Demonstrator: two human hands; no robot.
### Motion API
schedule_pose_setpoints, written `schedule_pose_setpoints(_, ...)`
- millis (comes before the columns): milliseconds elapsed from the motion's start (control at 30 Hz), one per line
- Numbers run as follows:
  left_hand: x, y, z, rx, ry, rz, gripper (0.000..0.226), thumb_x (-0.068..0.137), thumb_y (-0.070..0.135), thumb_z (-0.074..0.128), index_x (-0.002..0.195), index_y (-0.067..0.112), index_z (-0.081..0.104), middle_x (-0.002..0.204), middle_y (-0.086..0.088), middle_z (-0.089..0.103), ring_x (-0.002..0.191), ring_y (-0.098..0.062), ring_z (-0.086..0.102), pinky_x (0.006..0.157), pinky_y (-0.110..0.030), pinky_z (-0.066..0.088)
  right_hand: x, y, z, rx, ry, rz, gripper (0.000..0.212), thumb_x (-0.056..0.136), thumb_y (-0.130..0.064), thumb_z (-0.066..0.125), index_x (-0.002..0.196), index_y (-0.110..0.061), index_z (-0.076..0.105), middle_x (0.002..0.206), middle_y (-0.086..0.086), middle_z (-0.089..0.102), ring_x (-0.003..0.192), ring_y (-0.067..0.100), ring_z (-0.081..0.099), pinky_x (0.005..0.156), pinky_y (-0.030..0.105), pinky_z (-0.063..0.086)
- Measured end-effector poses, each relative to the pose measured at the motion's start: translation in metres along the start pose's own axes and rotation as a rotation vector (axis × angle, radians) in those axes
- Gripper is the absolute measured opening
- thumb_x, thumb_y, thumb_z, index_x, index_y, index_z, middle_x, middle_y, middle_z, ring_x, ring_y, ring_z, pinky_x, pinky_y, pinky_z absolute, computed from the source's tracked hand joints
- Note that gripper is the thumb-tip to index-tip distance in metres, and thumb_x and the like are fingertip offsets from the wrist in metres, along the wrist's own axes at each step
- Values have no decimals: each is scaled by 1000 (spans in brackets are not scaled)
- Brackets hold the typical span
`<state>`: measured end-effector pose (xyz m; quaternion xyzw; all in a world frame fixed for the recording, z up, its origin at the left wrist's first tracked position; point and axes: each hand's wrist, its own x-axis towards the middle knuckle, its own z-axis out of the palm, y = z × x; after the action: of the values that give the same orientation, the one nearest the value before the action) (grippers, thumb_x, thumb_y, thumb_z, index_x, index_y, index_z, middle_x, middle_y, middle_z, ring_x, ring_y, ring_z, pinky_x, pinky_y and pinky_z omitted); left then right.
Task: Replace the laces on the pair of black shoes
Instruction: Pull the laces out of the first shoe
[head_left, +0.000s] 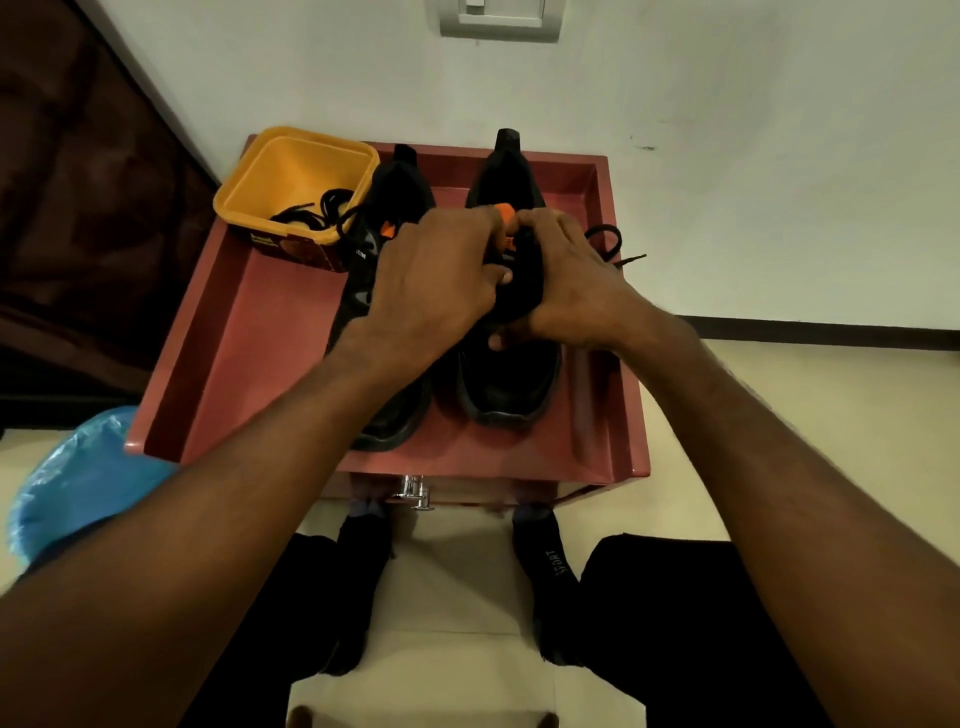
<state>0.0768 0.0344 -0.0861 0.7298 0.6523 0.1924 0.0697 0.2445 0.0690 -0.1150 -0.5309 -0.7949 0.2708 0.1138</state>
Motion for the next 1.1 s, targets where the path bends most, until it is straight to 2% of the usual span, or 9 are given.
schedule_pose_setpoints(100, 0, -3, 4, 42, 21, 1, 15, 97, 30, 69, 89, 18, 71, 92, 0, 67, 84, -22, 66, 71, -36, 51, -1, 2, 0, 21, 0, -8, 115, 51, -53, 95, 145, -41, 29, 152, -12, 29, 139, 17, 40, 109, 59, 42)
schedule_pose_setpoints(233, 7, -5, 3, -250, 21, -132, 12, 97, 24, 66, 86, 25, 71, 86, 13, 68, 90, -9, 67, 92, -45, 48, -1, 0, -2, 35, -25, 14, 120, 49, -57, 95, 147, -44, 26, 155, -13, 26, 142, 20, 38, 111, 61, 40)
schedule_pose_setpoints(367, 16, 2, -30, -819, 167, -161, 15, 100, 15, 61, 89, 14, 71, 91, 3, 74, 79, -4, 68, 77, -35, 60, -2, 0, -4, 32, -20, 22, 123, 52, -55, 96, 150, -42, 23, 159, -11, 24, 146, 22, 34, 113, 61, 38)
schedule_pose_setpoints(467, 13, 0, -40, -1227, 61, -216, 21, 110, 14, 44, 94, 12, 58, 97, -9, 74, 82, -19, 72, 62, -27, 51, -3, 1, -4, 15, -19, 25, 116, 53, -56, 95, 145, -43, 26, 156, -12, 28, 143, 20, 39, 112, 60, 39)
schedule_pose_setpoints(567, 10, -2, -22, -870, -23, -260, 14, 110, 25, 48, 102, 14, 52, 82, 2, 65, 64, -8, 62, 52, -24, 47, -1, -1, -4, 7, -27, 14, 117, 51, -59, 93, 145, -44, 25, 155, -14, 26, 141, 20, 40, 110, 60, 41)
schedule_pose_setpoints(667, 10, -9, 1, -247, -53, -55, 19, 96, 34, 70, 97, 17, 62, 90, 4, 63, 80, -10, 63, 70, -27, 54, 2, -2, -2, 6, -42, 10, 122, 46, -64, 88, 146, -43, 23, 154, -13, 26, 139, 19, 41, 108, 59, 43)
schedule_pose_setpoints(767, 8, -11, 9, -23, -68, 2, 15, 90, 30, 78, 91, 17, 70, 95, -2, 67, 90, -22, 65, 84, -41, 55, 3, 0, -2, 14, -36, 0, 123, 38, -73, 79, 144, -44, 24, 152, -14, 26, 136, 18, 43, 107, 59, 44)
schedule_pose_setpoints(1000, 9, -6, -10, -70, 216, -12, 15, 94, 12, 59, 90, 25, 65, 95, 9, 68, 103, -15, 62, 97, -44, 37, 3, 3, -3, 13, -30, 3, 121, 45, -64, 91, 144, -47, 22, 155, -15, 26, 139, 19, 43, 110, 60, 41)
schedule_pose_setpoints(1100, 16, -1, -35, -820, 279, 20, 15, 96, -3, 43, 95, 7, 54, 93, -15, 70, 85, -19, 70, 78, -36, 57, 2, 5, -3, 12, -21, 2, 119, 51, -57, 95, 144, -48, 22, 157, -15, 26, 142, 20, 41, 112, 61, 38)
